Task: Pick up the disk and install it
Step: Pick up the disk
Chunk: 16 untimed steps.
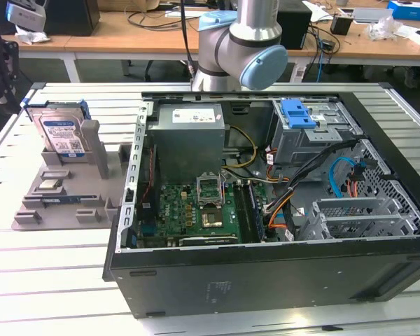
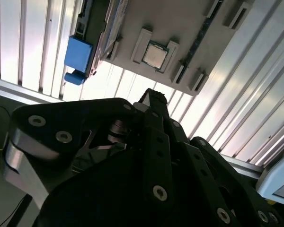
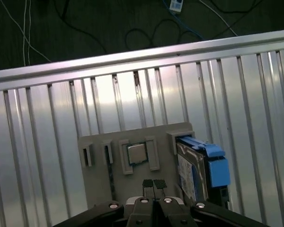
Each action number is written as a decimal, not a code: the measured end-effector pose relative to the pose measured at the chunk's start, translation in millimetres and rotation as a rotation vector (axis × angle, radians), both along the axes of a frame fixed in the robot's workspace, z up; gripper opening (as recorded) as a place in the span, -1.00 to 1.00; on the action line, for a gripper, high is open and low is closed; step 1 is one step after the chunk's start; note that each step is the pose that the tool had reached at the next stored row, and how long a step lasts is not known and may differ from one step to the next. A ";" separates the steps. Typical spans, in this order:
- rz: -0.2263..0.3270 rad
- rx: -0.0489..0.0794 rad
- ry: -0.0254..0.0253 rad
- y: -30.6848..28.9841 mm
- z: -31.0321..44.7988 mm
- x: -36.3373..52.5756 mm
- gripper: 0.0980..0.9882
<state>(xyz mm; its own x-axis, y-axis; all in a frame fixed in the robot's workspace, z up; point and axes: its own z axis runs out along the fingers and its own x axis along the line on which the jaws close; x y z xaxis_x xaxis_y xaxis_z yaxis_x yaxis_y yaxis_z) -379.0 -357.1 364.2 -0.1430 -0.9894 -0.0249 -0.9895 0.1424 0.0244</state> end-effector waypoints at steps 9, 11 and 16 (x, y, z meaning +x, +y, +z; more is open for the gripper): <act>0.082 0.000 0.0000 0.0 0.0 0.0 -0.98; 0.097 0.000 0.0000 0.0 0.0 -0.1 -0.98; 0.136 0.000 0.0001 0.0 0.0 0.0 -0.98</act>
<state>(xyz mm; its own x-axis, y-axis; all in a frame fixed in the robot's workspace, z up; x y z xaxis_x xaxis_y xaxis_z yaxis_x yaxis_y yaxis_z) -379.0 -357.1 364.2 -0.0075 -0.9997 -0.0249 -0.9997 0.0069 0.0245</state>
